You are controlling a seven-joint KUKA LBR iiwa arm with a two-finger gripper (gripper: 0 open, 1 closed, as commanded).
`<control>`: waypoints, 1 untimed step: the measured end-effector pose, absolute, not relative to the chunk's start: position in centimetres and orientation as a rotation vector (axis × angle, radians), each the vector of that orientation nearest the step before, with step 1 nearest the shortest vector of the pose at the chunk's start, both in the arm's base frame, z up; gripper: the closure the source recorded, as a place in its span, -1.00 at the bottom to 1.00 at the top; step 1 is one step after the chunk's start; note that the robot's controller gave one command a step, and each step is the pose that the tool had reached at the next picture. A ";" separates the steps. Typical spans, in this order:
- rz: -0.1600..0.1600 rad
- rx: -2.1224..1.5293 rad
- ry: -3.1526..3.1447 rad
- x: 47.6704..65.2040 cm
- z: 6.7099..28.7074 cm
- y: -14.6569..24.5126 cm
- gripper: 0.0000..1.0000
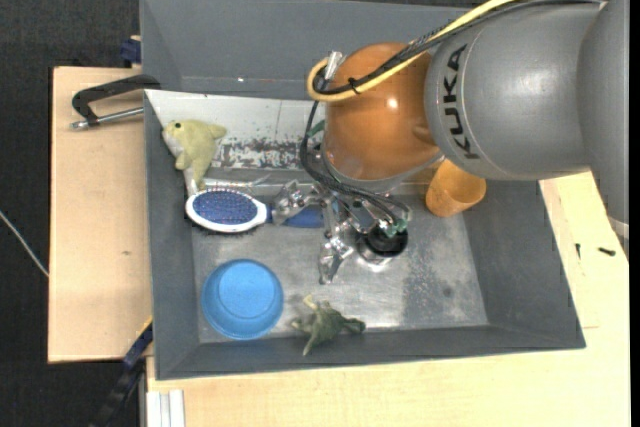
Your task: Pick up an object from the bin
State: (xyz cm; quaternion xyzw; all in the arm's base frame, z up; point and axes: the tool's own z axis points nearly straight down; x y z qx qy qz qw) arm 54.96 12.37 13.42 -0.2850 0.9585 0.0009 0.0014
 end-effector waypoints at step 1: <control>0.003 -0.710 3.052 58.2 13.4 13.1 -1.00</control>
Offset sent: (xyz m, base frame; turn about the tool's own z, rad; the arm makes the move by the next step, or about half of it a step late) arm 0.0301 0.0062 -0.0013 0.1202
